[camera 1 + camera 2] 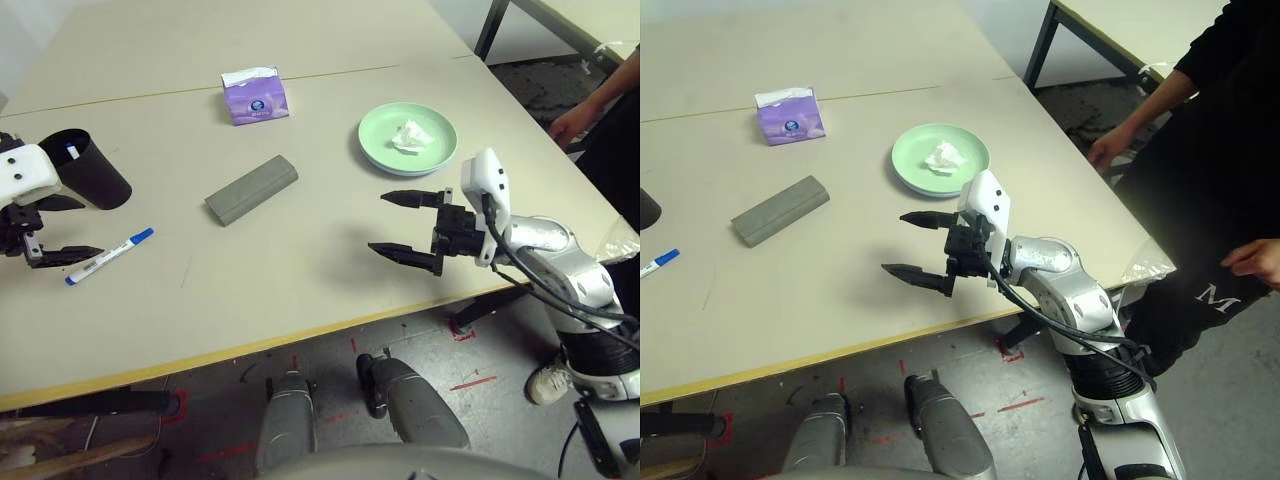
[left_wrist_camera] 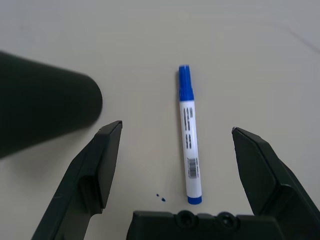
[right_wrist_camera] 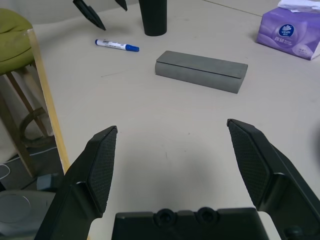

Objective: Organize and tidy the items on the table.

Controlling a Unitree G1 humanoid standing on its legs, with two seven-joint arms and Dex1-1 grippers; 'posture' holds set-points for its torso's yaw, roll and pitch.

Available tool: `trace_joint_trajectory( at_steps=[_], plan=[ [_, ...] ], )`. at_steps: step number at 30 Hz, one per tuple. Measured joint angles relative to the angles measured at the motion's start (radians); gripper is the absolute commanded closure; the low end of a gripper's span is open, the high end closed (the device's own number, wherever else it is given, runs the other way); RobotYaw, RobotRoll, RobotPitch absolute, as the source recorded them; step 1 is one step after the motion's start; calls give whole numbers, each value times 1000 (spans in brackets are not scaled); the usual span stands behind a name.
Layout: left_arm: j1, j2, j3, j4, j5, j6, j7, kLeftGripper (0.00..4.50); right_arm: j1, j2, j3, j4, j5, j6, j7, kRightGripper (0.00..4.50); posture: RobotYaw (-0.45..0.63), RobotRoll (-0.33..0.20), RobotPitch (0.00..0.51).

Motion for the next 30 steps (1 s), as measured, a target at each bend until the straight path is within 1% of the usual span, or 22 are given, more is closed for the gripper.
trace_joint_trajectory(
  at_steps=[9,17,23,30],
  plan=[
    [-4,-9,-37,105,48,-67,25,40,0,0,-3,-4,10,8,-7,0,-172,0,196],
    [-11,-11,-53,144,74,-109,51,40,0,-1,-13,-25,21,20,-14,0,-189,0,190],
    [-32,-31,-62,170,88,-119,78,40,0,-4,-25,-40,32,27,-19,0,-188,0,191],
    [-69,-76,-80,205,103,-119,113,40,0,-5,-26,-43,34,30,-26,0,-189,0,194]
  ],
)
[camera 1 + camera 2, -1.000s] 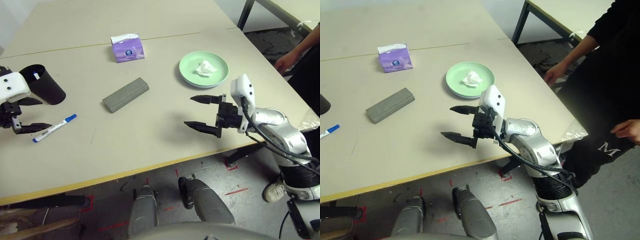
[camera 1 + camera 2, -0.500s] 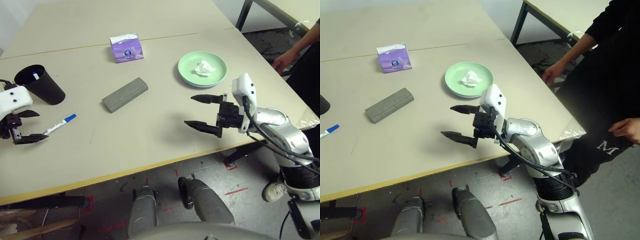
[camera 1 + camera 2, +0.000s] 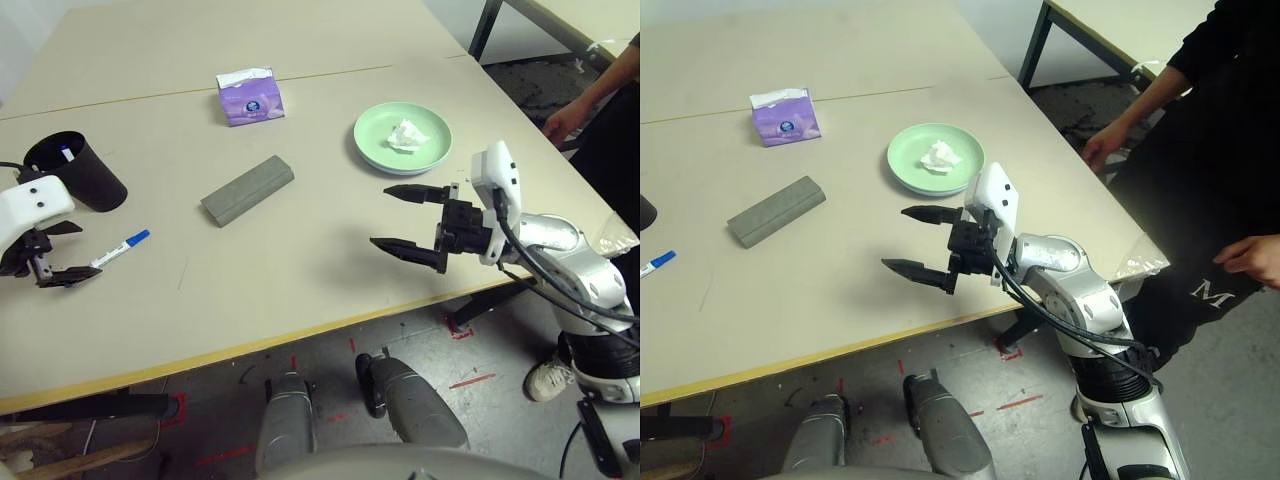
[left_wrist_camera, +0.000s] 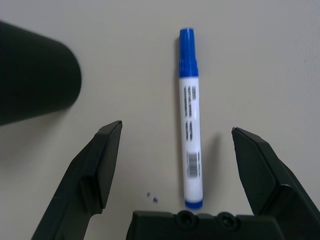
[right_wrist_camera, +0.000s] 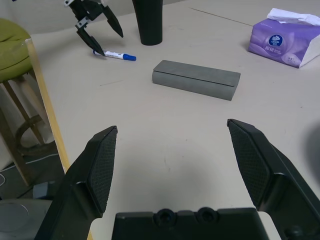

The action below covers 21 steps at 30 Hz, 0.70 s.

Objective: Organize and tidy the items on the table.

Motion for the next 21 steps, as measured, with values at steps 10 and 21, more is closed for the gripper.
trace_joint_trajectory(
  at_steps=[10,21],
  plan=[
    [0,-10,-16,35,22,-5,24,40,0,-1,0,-4,2,10,-1,0,-189,0,194],
    [1,-17,-17,65,40,-37,51,40,0,-3,0,-7,10,12,-1,0,-190,0,193]
  ],
)
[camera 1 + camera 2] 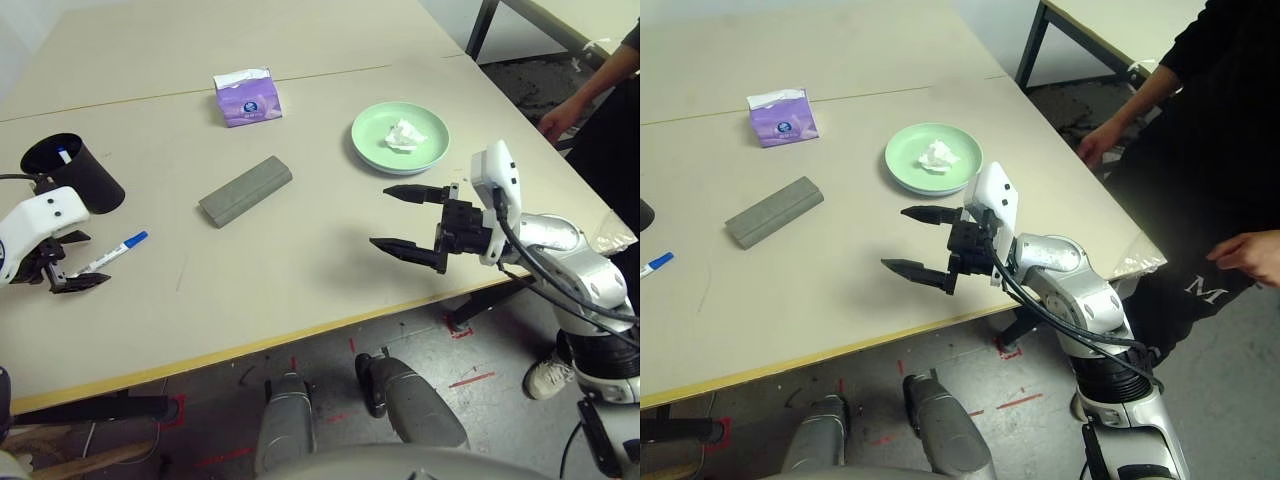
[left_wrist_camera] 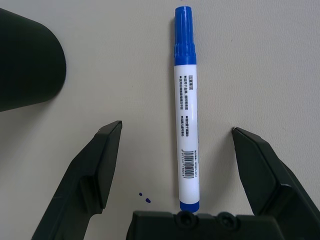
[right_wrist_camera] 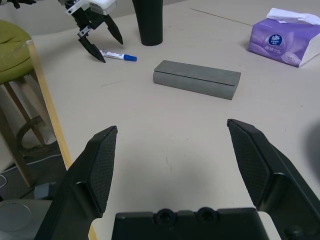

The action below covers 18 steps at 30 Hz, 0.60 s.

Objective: Organize and tidy the items on the table.

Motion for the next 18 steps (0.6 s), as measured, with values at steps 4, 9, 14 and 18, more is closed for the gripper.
trace_joint_trajectory(
  at_steps=[4,9,14,18],
  plan=[
    [1,-5,0,6,0,-4,3,628,0,-2,0,-1,3,1,0,0,-190,0,191],
    [1,-13,0,11,-1,0,-4,1941,-1,-3,0,-6,4,2,0,0,-190,0,185],
    [0,-14,0,15,-1,1,-1,3583,-14,-3,-1,-10,6,2,0,0,-188,0,181],
    [-3,-13,1,18,-2,1,-8,4232,-19,-3,-1,-10,6,2,0,0,-185,0,181]
  ],
)
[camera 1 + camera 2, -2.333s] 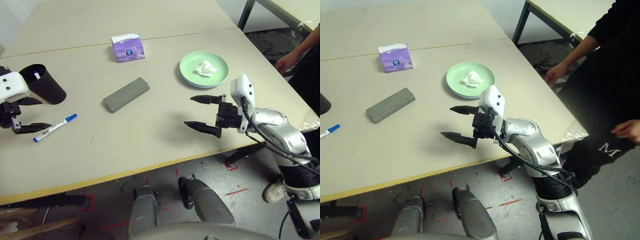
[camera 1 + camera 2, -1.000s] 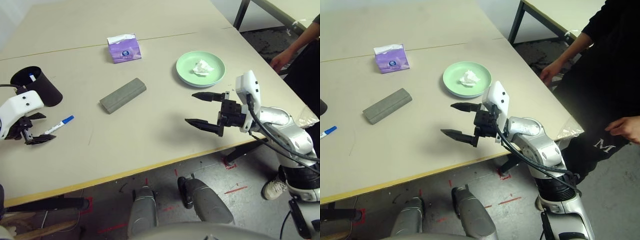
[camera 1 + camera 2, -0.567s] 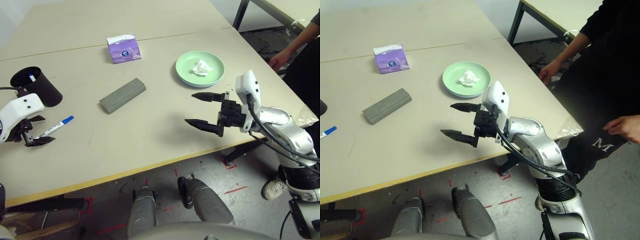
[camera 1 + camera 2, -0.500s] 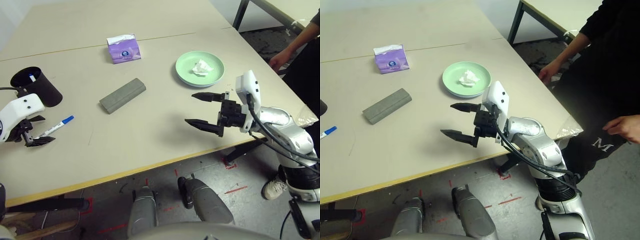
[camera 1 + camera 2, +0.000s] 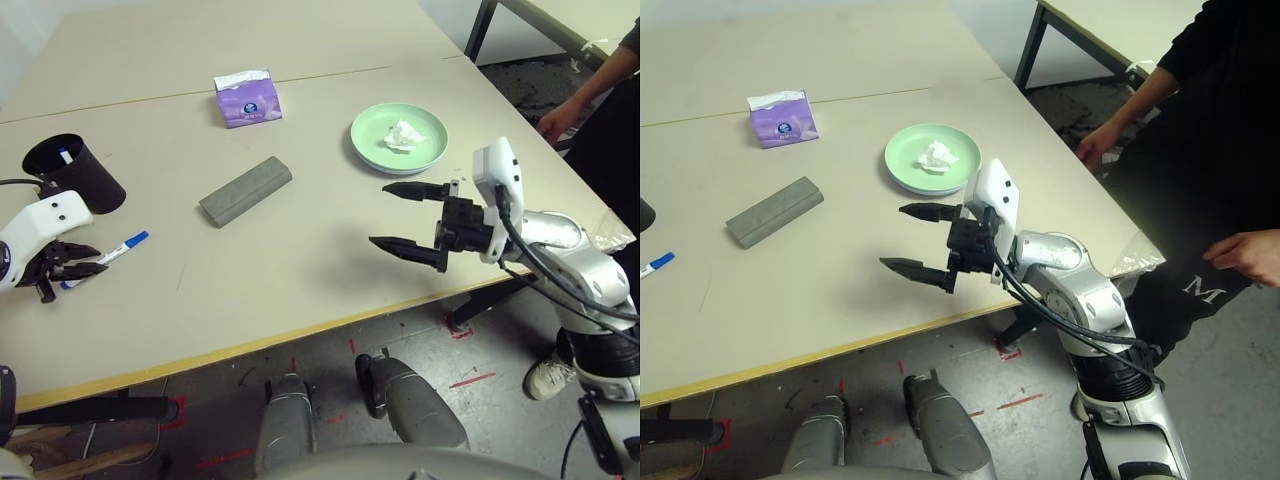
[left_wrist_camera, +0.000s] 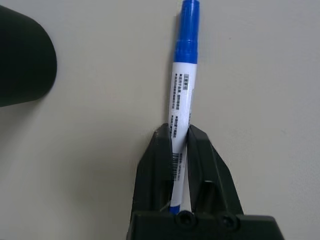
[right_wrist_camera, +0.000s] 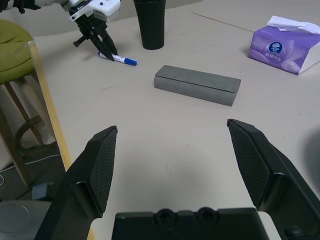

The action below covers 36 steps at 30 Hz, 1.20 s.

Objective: Organize and tidy the items on the table.

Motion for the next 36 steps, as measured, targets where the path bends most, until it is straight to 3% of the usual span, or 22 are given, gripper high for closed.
trace_joint_trajectory(
  at_steps=[12,18,22,28,32,36],
  plan=[
    [-17,-7,28,-14,-48,23,-56,4232,-4,2,0,1,0,0,1,0,-175,0,181],
    [-92,-53,156,-153,-248,168,-180,4232,-7,7,2,14,0,0,4,0,-149,0,178],
    [-112,-88,283,-325,-458,404,-248,4232,-16,8,4,30,-1,-1,18,0,-135,0,177],
    [-161,-97,474,-480,-694,695,-156,4232,-36,10,8,62,-4,-6,39,0,-122,0,179],
    [-190,-99,560,-487,-748,732,-45,4232,-39,9,14,68,-15,-7,47,0,-120,0,177],
    [-193,-97,604,-444,-744,677,23,4232,-40,8,20,82,-31,-7,46,0,-120,0,174]
  ],
)
